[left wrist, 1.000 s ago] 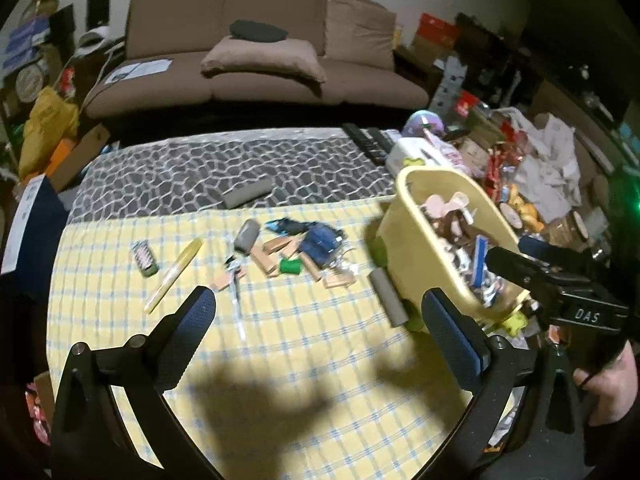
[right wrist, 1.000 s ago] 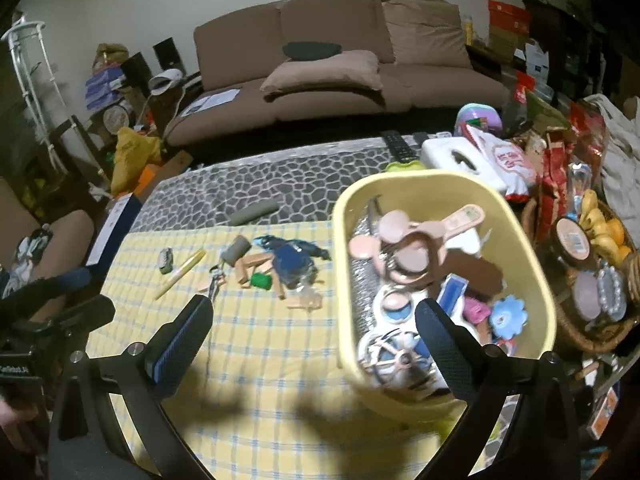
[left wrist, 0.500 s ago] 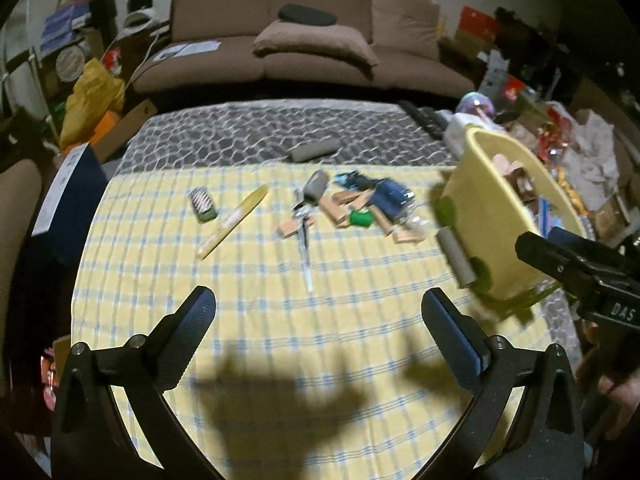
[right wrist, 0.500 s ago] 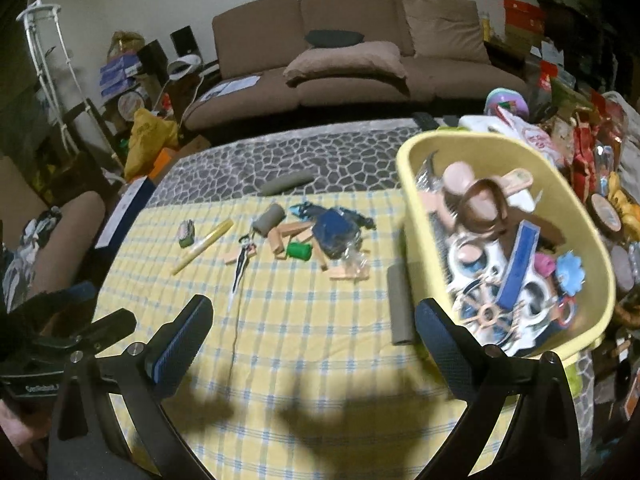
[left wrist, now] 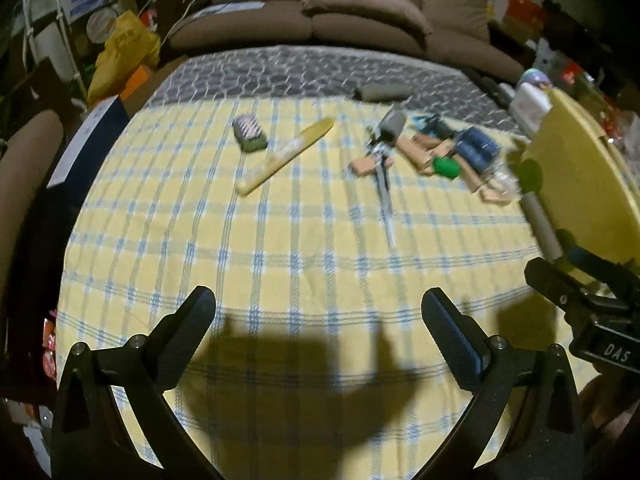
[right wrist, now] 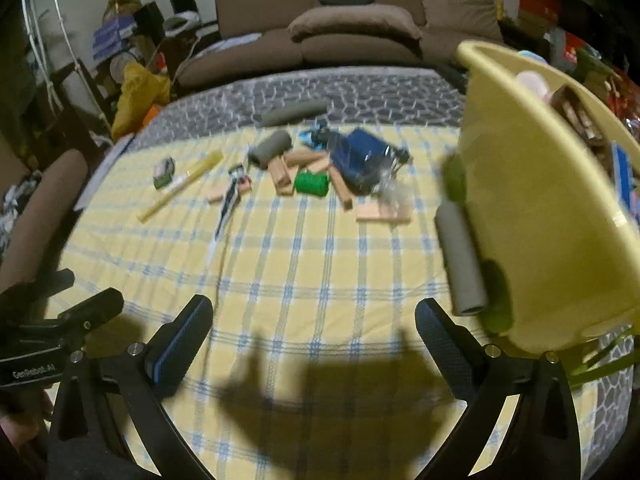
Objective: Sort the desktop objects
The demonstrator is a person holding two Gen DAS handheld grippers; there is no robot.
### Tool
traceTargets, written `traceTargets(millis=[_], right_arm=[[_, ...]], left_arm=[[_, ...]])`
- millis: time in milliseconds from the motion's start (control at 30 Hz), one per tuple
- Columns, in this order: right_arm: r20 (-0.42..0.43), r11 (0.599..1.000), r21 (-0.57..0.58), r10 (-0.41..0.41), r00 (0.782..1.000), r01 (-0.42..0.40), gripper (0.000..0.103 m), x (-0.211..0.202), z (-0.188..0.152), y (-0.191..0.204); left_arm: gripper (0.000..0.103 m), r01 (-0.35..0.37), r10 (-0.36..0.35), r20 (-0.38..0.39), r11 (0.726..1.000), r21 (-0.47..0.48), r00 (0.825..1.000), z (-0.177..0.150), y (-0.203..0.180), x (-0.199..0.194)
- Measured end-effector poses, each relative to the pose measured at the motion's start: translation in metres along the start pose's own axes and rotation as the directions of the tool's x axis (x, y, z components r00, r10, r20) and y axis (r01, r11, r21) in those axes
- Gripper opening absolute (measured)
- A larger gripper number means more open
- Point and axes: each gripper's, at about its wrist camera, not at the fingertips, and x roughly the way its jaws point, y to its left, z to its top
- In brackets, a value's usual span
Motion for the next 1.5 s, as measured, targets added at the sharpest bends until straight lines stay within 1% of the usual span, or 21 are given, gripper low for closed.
traceTargets(millis=[67, 200, 367, 500, 633, 767, 933, 1100, 1500], right_arm=[[-0.005, 1.000, -0.001, 0.003, 1.000, -0.003, 0.102, 0.009, -0.002, 0.001], [-0.018, 0.999, -0.031, -0.018, 1.000, 0.017, 0.102, 0.024, -0.009, 0.007], [-0.025, 0.999, -0.037, -0.036, 0.999, 0.035, 0.102, 0.036, -0.017, 0.012], [-0.033, 0.998, -0.037, -0.046, 0.998, 0.045, 0.102, 0.046, -0.023, 0.013], [-0.040, 0.998, -0.043, -0.055, 0.998, 0.053, 0.102, 0.052, -0.030, 0.013], [-0.029, 0.997, -0.052, -0.064, 0.998, 0.063, 0.103, 0.052, -0.033, 0.014], [-0.002, 0.995, -0.058, -0.082, 0.997, 0.082, 0.103, 0.052, -0.037, 0.016], [0.015, 0.994, -0.061, -0.092, 0.996, 0.092, 0.103, 0.052, -0.038, 0.018], [0.014, 0.994, -0.058, -0.091, 0.996, 0.092, 0.103, 0.053, -0.037, 0.017]], left_arm=[[0.103, -0.014, 0.014, -0.004, 1.000, 0.000, 1.000, -0.005, 0.003, 0.009], [0.103, -0.033, 0.033, -0.015, 0.999, -0.006, 0.999, -0.011, 0.009, 0.023], [0.103, -0.074, 0.074, 0.000, 0.997, 0.008, 0.997, -0.014, 0.008, 0.033], [0.103, -0.073, 0.073, -0.029, 0.997, -0.001, 0.997, -0.020, 0.008, 0.045], [0.103, -0.096, 0.096, -0.042, 0.995, 0.004, 0.994, -0.026, 0.005, 0.055], [0.103, -0.097, 0.097, -0.020, 0.995, -0.015, 0.995, -0.028, 0.004, 0.056], [0.103, -0.100, 0.101, 0.037, 0.995, -0.023, 0.994, -0.033, 0.004, 0.056], [0.103, -0.094, 0.095, 0.060, 0.995, -0.020, 0.994, -0.035, 0.005, 0.056], [0.103, -0.093, 0.094, 0.066, 0.995, -0.024, 0.993, -0.035, 0.006, 0.055]])
